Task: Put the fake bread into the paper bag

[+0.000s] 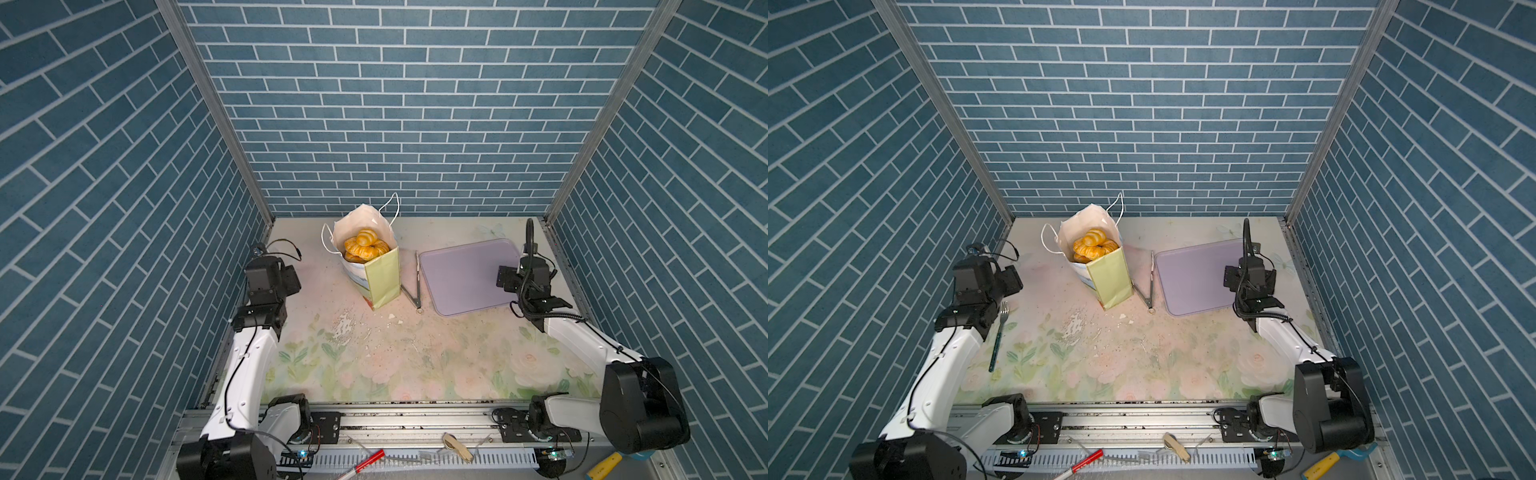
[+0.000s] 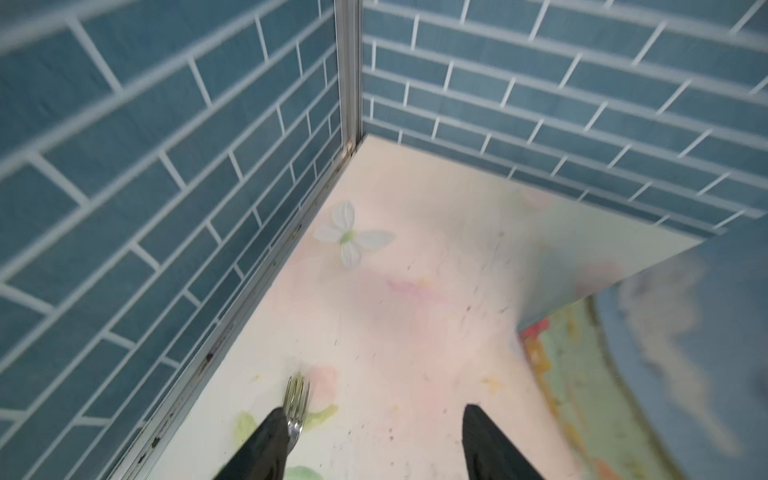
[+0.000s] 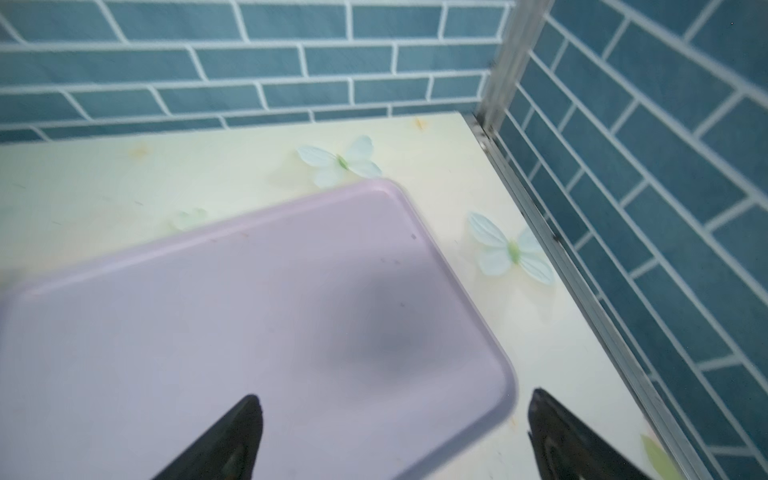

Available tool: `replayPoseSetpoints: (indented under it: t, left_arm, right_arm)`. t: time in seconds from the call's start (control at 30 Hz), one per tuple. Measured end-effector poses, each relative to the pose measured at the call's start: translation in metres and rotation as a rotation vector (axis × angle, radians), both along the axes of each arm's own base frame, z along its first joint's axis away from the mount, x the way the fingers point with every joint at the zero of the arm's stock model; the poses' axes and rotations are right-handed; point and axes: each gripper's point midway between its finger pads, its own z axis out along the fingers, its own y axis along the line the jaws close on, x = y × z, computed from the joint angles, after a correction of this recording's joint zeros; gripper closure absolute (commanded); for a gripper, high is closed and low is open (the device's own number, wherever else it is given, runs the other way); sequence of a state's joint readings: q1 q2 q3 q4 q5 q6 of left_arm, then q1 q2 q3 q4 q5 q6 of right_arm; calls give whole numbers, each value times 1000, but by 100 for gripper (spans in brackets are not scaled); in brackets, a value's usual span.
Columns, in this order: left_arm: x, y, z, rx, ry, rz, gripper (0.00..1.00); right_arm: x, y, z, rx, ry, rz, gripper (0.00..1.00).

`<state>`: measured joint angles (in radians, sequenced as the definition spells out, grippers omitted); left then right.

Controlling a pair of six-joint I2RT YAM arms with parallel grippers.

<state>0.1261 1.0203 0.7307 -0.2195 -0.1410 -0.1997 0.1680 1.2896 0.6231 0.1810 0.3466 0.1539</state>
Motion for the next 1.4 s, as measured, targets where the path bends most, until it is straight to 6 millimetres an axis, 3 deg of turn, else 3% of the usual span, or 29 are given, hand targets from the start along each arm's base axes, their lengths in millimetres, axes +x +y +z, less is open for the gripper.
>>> replayPoseSetpoints:
  t: [0.03, 0.1, 0.17, 0.23, 0.33, 0.4, 0.53, 0.63, 0.8, 1.1, 1.4]
  left_arm:
    - [-3, 1, -27, 6, 38, 3, 32]
    - [-7, 2, -61, 19, 85, 9, 32]
    - [-6, 4, -83, 39, 112, 13, 32]
    - [2, 0, -94, 80, 121, -1, 32]
    - [24, -12, -91, 148, 56, -42, 31]
    - [31, -19, -92, 171, 0, -59, 31]
    - [29, -19, -108, 197, -62, -55, 31]
    - [31, -27, -116, 221, -77, -93, 31]
    - [38, -40, -112, 249, -149, -142, 29]
    - [56, -44, -91, 270, -204, -155, 25]
    - [56, -44, -92, 276, -195, -159, 22]
  right_arm:
    - [-7, -14, -19, -9, 24, -33, 1]
    - [-16, -34, -47, -16, 55, -86, 1]
    - [-19, -45, -65, -27, 79, -111, 1]
    - [-14, -46, -68, -34, 67, -105, 1]
    - [-2, -46, -52, -27, -58, -87, 1]
    - [-2, -43, -52, -17, -128, -63, 1]
    - [-17, -40, -76, -14, -112, -30, 1]
    - [-7, -39, -66, -11, -141, -23, 1]
    - [9, -39, -46, -6, -200, -20, 1]
    - [8, -38, -48, -4, -194, -16, 1]
    - [7, -38, -51, 3, -179, -7, 1]
